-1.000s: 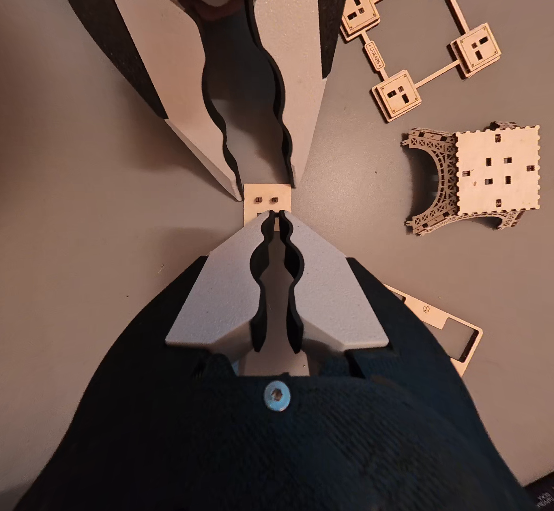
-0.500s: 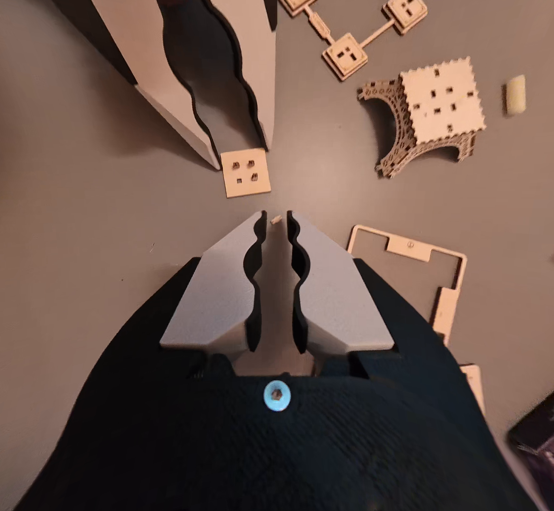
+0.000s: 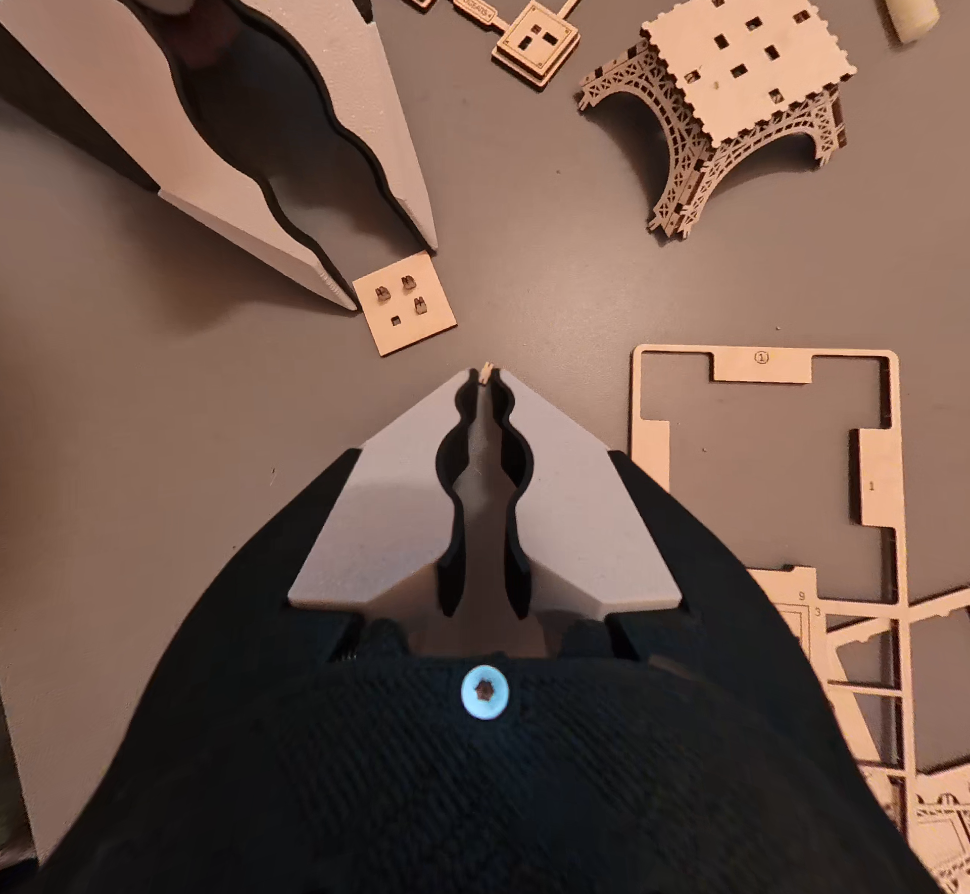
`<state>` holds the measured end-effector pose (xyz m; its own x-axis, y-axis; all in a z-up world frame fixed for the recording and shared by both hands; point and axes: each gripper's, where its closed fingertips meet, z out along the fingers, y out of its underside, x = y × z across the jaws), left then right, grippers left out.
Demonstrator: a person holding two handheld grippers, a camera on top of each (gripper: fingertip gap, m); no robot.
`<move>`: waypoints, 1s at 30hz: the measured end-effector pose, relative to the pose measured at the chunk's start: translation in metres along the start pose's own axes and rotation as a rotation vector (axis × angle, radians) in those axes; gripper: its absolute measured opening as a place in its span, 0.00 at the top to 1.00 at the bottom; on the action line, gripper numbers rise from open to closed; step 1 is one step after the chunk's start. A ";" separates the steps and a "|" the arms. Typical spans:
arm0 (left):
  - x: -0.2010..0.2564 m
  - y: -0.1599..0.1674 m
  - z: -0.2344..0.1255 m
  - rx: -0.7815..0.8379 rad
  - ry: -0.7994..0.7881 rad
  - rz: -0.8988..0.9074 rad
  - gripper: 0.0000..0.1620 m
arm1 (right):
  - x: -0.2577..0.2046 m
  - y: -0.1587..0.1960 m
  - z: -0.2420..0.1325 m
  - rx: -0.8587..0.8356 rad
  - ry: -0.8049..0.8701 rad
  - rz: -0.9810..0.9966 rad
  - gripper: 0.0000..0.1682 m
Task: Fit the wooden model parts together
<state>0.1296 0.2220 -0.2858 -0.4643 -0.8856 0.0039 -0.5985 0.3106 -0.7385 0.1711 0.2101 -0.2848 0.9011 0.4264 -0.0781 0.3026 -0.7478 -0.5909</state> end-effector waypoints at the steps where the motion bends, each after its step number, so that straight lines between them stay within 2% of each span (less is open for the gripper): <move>1: 0.000 0.000 0.000 0.000 -0.001 0.001 0.81 | 0.000 0.000 0.000 -0.003 0.003 -0.003 0.99; 7: 0.002 -0.006 -0.005 0.045 0.002 0.041 0.81 | -0.005 -0.001 -0.007 0.032 -0.027 -0.084 0.99; 11: 0.017 -0.041 -0.028 0.255 0.037 0.130 0.82 | -0.045 -0.034 -0.036 0.308 -0.240 -0.126 0.99; 12: 0.023 -0.049 -0.034 0.294 0.052 0.155 0.89 | -0.051 -0.042 -0.044 0.375 -0.250 -0.158 0.99; 14: 0.032 -0.063 -0.045 0.355 0.063 0.192 0.94 | -0.061 -0.052 -0.058 0.467 -0.216 -0.255 0.99; 17: 0.042 -0.076 -0.057 0.395 0.077 0.208 0.92 | -0.068 -0.059 -0.069 0.524 -0.138 -0.339 0.99; 21: 0.023 -0.061 -0.059 0.285 -0.042 0.255 0.90 | -0.057 -0.050 -0.068 0.478 -0.061 -0.337 0.99; 25: 0.021 -0.033 -0.057 0.172 -0.005 0.205 0.90 | -0.047 -0.027 -0.056 0.388 -0.034 -0.293 0.99; 30: 0.047 -0.020 -0.050 0.152 0.052 0.206 0.80 | -0.044 -0.003 -0.047 0.314 -0.012 -0.264 0.99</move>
<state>0.0875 0.1917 -0.2367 -0.6017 -0.7888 -0.1254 -0.3848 0.4239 -0.8199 0.1450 0.1698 -0.2415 0.8008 0.5903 0.1013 0.4125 -0.4209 -0.8079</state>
